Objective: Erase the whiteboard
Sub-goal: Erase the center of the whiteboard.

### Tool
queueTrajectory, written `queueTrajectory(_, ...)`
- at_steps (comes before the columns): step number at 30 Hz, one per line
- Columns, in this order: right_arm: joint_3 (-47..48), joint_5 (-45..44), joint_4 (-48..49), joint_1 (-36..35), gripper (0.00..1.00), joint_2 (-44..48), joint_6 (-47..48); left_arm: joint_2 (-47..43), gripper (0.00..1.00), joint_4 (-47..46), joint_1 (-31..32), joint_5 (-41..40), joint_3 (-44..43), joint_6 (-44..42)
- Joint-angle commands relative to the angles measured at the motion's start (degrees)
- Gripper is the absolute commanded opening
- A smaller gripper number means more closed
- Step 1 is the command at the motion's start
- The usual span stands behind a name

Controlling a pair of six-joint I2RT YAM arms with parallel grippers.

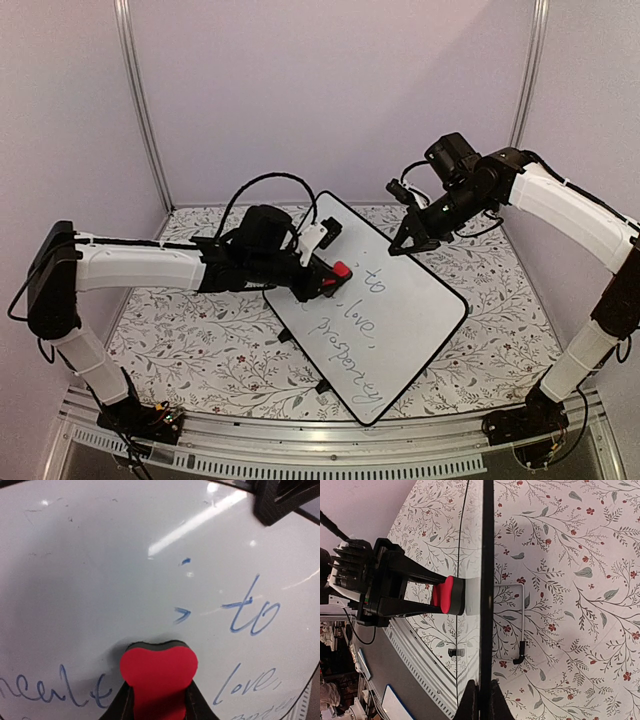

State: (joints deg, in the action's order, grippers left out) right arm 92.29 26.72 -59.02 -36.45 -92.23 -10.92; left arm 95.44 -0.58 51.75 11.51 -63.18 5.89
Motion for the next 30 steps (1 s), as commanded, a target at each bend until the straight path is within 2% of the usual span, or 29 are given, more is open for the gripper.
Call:
queueTrajectory(1, 1.58, 5.10, 2.08, -3.28, 0.00, -0.41, 5.20, 1.07, 0.00, 4.12, 0.99, -1.14, 3.18, 1.25)
queueTrajectory(30, 1.31, 4.92, 2.10, -3.37, 0.00, -0.17, 5.11, 5.53, 0.00, 5.63, 1.34, -0.17, -8.94, -2.73)
